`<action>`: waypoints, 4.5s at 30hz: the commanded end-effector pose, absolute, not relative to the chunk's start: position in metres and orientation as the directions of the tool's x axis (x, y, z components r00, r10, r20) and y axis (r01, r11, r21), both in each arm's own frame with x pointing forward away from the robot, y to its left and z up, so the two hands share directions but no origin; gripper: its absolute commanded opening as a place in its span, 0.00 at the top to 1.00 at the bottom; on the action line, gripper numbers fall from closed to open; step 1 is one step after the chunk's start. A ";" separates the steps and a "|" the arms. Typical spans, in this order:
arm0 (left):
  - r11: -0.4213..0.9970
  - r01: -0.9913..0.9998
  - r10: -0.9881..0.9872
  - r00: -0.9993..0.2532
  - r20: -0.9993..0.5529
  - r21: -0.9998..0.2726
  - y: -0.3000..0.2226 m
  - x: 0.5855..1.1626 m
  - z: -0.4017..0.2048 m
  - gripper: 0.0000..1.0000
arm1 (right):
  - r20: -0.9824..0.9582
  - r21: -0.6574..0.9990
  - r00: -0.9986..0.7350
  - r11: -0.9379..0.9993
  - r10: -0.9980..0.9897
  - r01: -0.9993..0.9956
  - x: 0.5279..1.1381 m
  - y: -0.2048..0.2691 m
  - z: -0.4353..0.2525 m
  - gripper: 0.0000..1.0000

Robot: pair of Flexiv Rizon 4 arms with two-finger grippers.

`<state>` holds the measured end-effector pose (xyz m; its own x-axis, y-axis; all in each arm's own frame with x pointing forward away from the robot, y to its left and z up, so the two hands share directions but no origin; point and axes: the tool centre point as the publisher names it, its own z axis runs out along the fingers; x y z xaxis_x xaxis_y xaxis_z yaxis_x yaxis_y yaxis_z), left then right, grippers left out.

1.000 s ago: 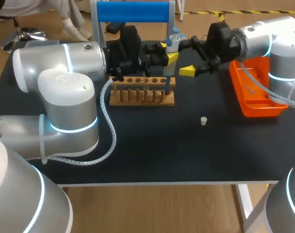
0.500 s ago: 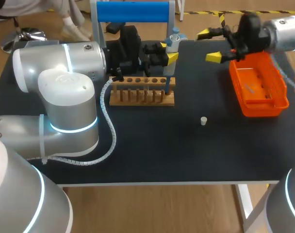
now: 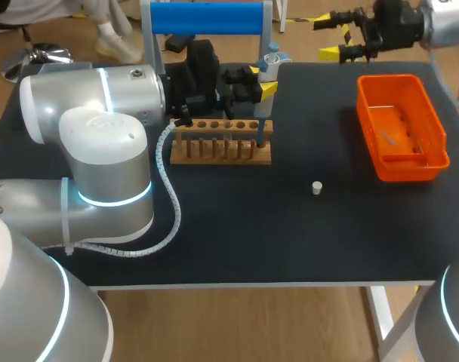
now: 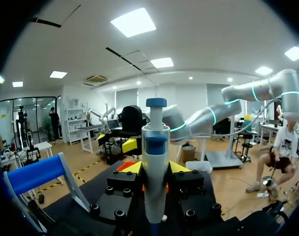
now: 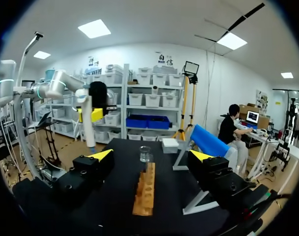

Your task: Invert the test tube, pick up the pipette, mount the tip to pipette, aspirate from beaker and dispense into the tube, eject the tip, return the pipette, and cap with the stopper.

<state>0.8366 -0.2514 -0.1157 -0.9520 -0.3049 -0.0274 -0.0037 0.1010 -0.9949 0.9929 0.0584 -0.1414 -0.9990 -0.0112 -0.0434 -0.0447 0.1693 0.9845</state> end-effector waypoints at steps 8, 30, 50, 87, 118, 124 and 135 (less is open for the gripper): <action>0.099 -0.004 -0.309 -0.951 -0.027 -0.995 -0.253 0.836 -0.116 1.00 | -0.023 0.967 -1.000 0.253 0.014 -0.018 1.044 0.081 -0.147 0.00; 0.099 -0.004 -0.309 -0.951 -0.027 -0.995 -0.253 0.836 -0.116 1.00 | -0.021 0.944 -0.998 0.329 0.055 -0.001 1.063 0.104 -0.155 0.00; 0.099 -0.004 -0.309 -0.951 -0.027 -0.995 -0.253 0.836 -0.116 1.00 | -0.021 0.944 -0.998 0.329 0.055 -0.001 1.063 0.104 -0.155 0.00; 0.099 -0.004 -0.309 -0.951 -0.027 -0.995 -0.253 0.836 -0.116 1.00 | -0.024 0.930 -0.981 0.363 0.190 0.048 1.069 0.113 -0.162 0.00; 0.118 -0.014 -0.299 -0.954 -0.022 -0.993 -0.250 0.839 -0.116 1.00 | -0.082 0.911 -0.972 0.412 0.219 0.015 1.067 0.132 -0.164 0.00; 0.175 -0.045 -0.319 -0.948 -0.013 -0.983 -0.228 0.851 -0.119 1.00 | -0.082 0.911 -0.972 0.412 0.219 0.015 1.067 0.132 -0.164 0.00; 0.257 -0.108 -0.413 -0.911 -0.008 -0.960 -0.171 0.888 -0.127 1.00 | -0.082 0.911 -0.972 0.412 0.219 0.015 1.067 0.132 -0.164 0.00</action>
<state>0.8867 -0.1851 -0.1328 -0.9022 -0.4310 -0.0156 -0.0839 0.2107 -0.9739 1.0676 0.1325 -0.1647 -0.9724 0.2183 -0.0829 0.0141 0.4091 0.9124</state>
